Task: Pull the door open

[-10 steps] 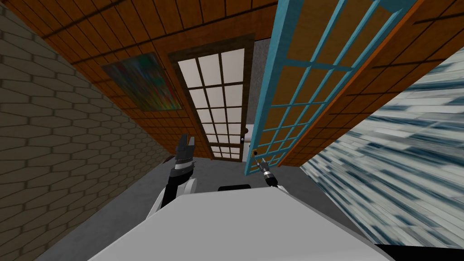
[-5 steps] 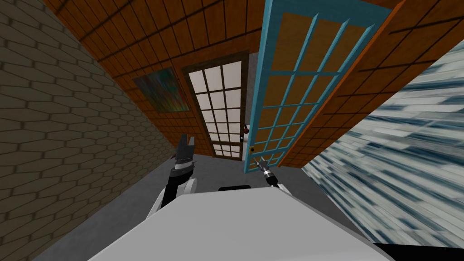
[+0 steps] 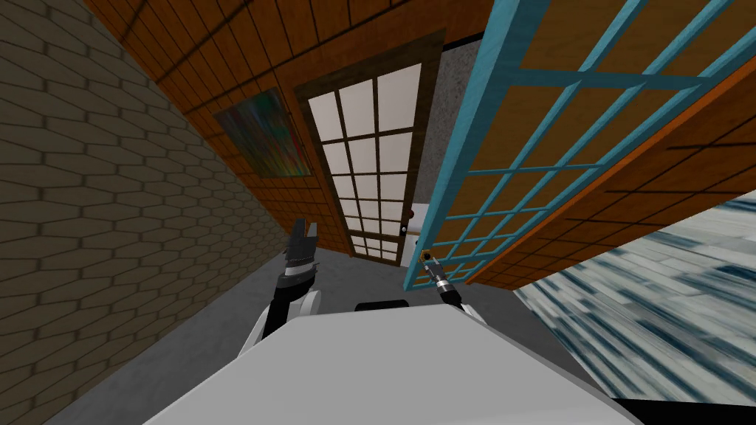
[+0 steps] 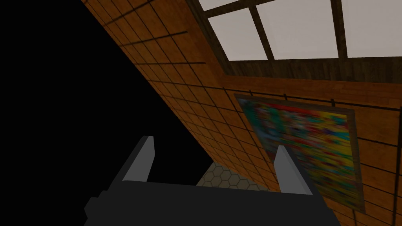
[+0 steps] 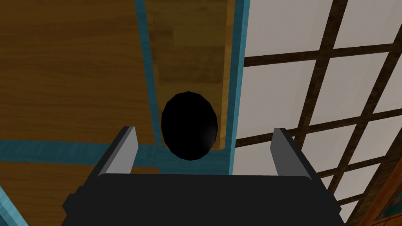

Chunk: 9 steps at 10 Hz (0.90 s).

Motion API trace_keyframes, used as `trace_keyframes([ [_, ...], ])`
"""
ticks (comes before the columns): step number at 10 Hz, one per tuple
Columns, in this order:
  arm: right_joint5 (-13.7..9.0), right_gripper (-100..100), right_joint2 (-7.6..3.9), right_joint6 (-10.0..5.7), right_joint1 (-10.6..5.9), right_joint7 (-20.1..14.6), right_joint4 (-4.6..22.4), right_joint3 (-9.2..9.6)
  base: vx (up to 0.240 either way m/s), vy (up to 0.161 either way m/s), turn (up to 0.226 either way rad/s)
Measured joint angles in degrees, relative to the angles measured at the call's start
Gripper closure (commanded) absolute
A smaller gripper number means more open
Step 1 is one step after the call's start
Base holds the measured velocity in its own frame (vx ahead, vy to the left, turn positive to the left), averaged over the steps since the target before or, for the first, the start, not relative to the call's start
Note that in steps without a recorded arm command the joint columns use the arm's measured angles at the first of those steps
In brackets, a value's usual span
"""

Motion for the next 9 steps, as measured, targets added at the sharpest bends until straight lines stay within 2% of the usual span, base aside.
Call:
trace_keyframes([
  [1, -0.57, -100, -0.83, -1.22, -0.76, 0.14, 2.30, -0.79, 0.101, -0.004, 0.014],
  [2, -0.63, 100, -0.89, -1.63, -0.83, 0.23, 2.58, -0.87, -0.024, 0.003, -0.021],
  [9, -0.94, 100, -0.95, -1.02, -0.78, -0.62, 2.31, -0.62, -0.021, -0.006, 0.017],
])
